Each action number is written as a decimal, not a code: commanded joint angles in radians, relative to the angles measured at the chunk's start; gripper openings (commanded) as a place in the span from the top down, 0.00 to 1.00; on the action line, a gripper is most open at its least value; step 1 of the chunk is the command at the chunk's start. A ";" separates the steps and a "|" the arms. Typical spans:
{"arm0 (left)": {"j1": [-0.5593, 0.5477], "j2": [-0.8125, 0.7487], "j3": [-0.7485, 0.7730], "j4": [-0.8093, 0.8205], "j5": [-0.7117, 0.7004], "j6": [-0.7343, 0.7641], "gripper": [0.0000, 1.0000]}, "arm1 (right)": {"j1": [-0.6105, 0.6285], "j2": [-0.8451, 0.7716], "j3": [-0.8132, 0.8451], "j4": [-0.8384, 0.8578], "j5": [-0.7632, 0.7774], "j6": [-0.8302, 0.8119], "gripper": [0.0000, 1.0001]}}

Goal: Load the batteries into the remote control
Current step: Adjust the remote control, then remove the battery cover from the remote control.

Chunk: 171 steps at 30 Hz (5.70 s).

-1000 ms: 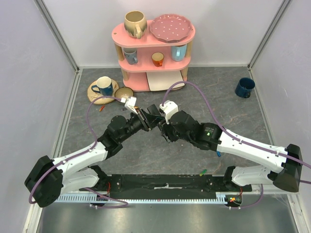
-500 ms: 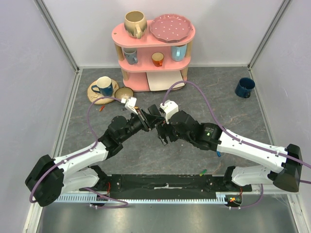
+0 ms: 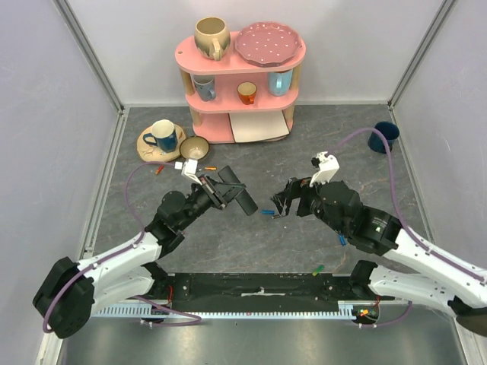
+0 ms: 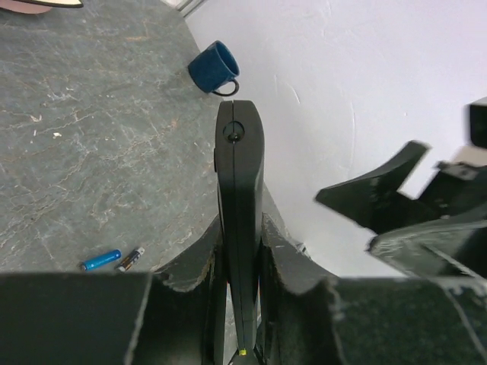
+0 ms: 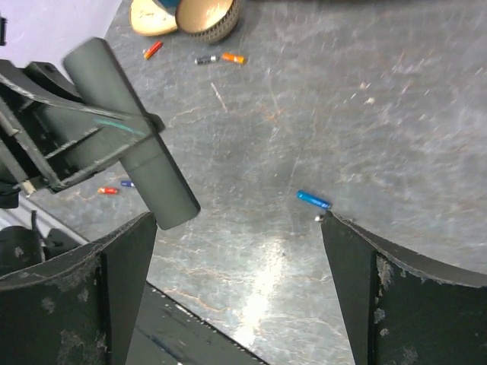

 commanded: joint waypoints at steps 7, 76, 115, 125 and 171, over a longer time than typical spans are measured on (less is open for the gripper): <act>0.094 0.026 -0.143 0.411 0.249 -0.216 0.98 | -0.117 -0.055 -0.466 0.810 -0.428 0.502 0.02; -0.027 -0.116 -0.139 0.253 -0.083 0.072 0.98 | -0.119 0.319 -0.434 1.135 -0.475 0.599 0.43; -0.037 -0.105 -0.142 0.264 -0.092 0.036 0.98 | -0.117 0.293 -0.436 1.095 -0.467 0.599 0.33; -0.037 -0.086 -0.154 0.241 -0.115 -0.001 0.98 | -0.116 0.212 -0.339 0.873 -0.453 0.513 0.16; 0.052 0.438 -0.123 0.790 0.227 -0.460 0.98 | 0.245 0.490 0.356 -0.298 0.142 -0.137 0.18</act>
